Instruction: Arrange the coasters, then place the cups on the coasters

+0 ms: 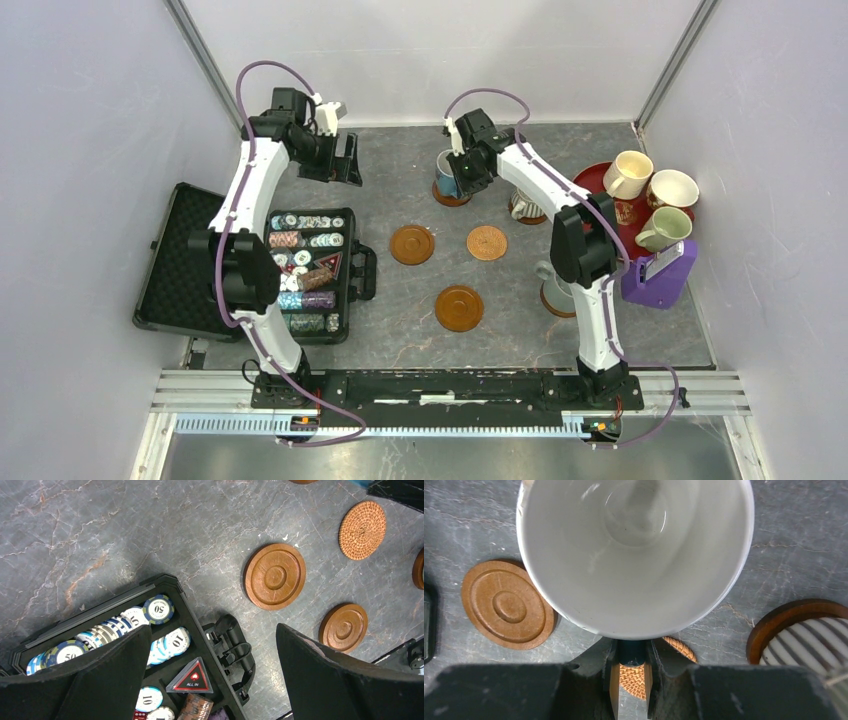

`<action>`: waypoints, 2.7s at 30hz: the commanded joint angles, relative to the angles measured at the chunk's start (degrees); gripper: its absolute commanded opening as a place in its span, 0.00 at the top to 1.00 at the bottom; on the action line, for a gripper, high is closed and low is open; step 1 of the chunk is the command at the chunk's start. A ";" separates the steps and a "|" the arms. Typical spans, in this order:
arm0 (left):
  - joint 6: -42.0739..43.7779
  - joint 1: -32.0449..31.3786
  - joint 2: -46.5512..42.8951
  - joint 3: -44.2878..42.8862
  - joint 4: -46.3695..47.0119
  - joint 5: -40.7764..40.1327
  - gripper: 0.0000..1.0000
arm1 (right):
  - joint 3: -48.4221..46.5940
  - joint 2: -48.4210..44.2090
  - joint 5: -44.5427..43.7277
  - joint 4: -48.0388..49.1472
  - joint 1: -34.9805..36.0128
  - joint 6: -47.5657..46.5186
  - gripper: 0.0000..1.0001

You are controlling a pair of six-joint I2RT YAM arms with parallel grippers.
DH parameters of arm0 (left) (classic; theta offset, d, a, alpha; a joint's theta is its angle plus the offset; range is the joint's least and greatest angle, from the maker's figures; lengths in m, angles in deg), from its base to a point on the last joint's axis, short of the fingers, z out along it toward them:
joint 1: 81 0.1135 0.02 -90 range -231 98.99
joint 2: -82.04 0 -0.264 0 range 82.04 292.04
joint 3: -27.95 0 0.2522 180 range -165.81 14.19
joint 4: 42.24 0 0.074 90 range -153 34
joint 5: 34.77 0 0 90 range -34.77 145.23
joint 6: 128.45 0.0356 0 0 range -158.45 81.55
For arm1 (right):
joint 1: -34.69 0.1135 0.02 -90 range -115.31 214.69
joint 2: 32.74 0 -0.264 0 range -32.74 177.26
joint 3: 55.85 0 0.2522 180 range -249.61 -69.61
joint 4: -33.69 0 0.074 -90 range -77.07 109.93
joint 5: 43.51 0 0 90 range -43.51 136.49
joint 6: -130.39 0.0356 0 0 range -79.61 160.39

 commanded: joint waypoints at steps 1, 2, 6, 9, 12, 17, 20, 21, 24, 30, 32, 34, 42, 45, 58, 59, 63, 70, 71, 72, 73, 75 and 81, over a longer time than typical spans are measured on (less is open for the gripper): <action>0.81 0.42 -3.01 1.17 0.93 1.19 0.00 | -3.83 2.09 0.94 1.41 -1.02 1.44 1.00; 0.75 0.44 -3.09 1.26 0.89 1.29 0.00 | -3.94 2.44 0.61 1.31 -1.20 1.25 1.00; 0.70 0.51 -3.55 1.94 0.93 1.43 0.00 | -4.04 2.52 -0.31 1.60 -1.54 0.85 1.00; 0.51 0.59 -3.72 2.37 1.02 1.46 0.00 | -4.49 2.68 -0.48 1.91 -1.64 1.00 1.00; 0.40 0.62 -3.89 2.63 1.39 1.60 0.00 | -5.04 2.86 -0.53 2.17 -1.64 1.12 0.99; 0.29 0.63 -3.72 2.60 1.43 1.78 0.00 | -5.35 3.21 -0.61 2.68 -1.78 0.91 0.96; 0.31 0.72 -3.72 2.59 1.48 1.82 0.00 | -6.09 3.82 -0.84 2.89 -1.97 0.82 0.95; 0.30 0.68 -3.66 2.60 1.44 1.82 0.00 | -6.12 3.93 -1.13 2.89 -2.00 0.72 0.95; 0.38 0.73 -3.71 2.51 1.48 1.74 0.00 | -5.98 3.98 -1.68 2.89 -2.00 0.52 0.92; 0.37 0.89 -3.72 2.77 1.48 1.74 0.00 | -5.61 4.14 -1.00 2.88 -1.95 0.85 0.84; 0.33 0.89 -3.61 2.69 1.46 1.74 0.00 | -5.66 4.32 -0.98 3.07 -1.99 0.82 0.81; 0.28 0.91 -3.53 2.64 1.48 1.72 0.00 | -5.67 4.53 -1.20 3.06 -2.00 0.64 0.80; 0.21 1.12 -3.24 2.60 1.45 1.82 0.00 | -5.75 4.67 -0.16 3.24 -2.04 1.09 0.67; 0.25 1.08 -3.10 2.47 1.43 1.82 0.00 | -5.84 4.54 0.27 3.26 -2.00 1.15 0.61; 0.18 1.21 -2.84 2.34 1.47 2.27 0.00 | -2.17 2.14 3.18 2.62 -2.00 2.27 0.57; 0.18 1.16 -2.78 2.34 1.48 2.34 0.00 | -1.69 1.80 3.44 2.62 -2.00 2.47 0.57; -0.12 1.25 -2.90 2.45 1.46 2.35 0.00 | -0.40 1.01 4.28 2.77 -2.00 3.23 0.57; -0.26 1.33 -3.43 2.92 1.44 2.51 0.00 | -0.48 0.64 3.85 2.84 -2.08 3.70 0.48; -0.20 1.38 -3.62 3.03 1.46 2.48 0.00 | -0.56 0.49 3.77 2.79 -2.08 3.71 0.45; -0.14 1.34 -3.80 3.12 1.44 2.35 0.00 | -0.67 0.25 3.62 2.74 -2.29 3.61 0.41; -0.08 1.34 -3.86 3.28 1.48 2.27 0.00 | -0.81 -0.10 3.83 2.71 -2.43 3.42 0.37; 0.06 1.34 -4.15 3.39 1.48 2.24 0.00 | -0.92 -1.20 4.18 2.88 -2.95 2.33 0.31; 1.55 1.43 -4.86 3.48 1.47 1.74 0.00 | 3.62 -10.00 3.40 6.62 -4.89 -4.80 0.12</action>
